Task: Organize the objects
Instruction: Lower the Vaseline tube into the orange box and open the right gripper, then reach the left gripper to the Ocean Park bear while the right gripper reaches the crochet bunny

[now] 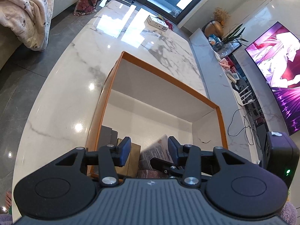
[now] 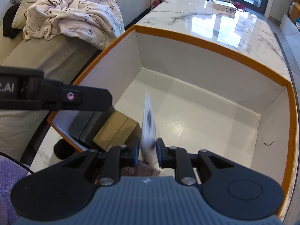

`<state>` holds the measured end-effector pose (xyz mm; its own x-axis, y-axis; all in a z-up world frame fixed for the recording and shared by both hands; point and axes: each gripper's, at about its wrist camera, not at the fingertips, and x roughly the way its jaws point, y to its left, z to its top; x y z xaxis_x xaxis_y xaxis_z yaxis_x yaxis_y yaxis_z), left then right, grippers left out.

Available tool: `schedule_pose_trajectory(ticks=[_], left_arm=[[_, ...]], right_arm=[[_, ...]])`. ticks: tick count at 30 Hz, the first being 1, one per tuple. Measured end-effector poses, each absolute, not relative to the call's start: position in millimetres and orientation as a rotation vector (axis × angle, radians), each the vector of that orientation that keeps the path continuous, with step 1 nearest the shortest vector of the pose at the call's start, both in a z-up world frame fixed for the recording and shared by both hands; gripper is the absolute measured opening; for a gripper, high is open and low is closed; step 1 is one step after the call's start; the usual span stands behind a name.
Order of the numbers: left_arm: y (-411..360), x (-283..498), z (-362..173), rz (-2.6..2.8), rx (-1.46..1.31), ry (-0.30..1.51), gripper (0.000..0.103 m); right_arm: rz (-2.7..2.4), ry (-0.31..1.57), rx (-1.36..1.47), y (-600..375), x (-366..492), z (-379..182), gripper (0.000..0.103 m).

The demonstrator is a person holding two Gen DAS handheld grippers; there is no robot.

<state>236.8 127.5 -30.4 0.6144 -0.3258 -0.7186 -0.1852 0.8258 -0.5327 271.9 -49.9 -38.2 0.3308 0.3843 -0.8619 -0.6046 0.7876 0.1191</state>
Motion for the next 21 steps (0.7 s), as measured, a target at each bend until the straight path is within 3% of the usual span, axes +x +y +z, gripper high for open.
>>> schedule_pose_trajectory(ticks=[17,21], left_arm=[[73.8,183.5,19.5,-0.211,-0.420,0.893,0.053],[57.8,169.5,10.5,-0.216,-0.394,0.942,0.054]], right_arm=[[0.538,0.881,-0.081,-116.3,212.2,27.6,0.033],[0.466,0.828,-0.052,-146.1,188.0,37.9,0.040]])
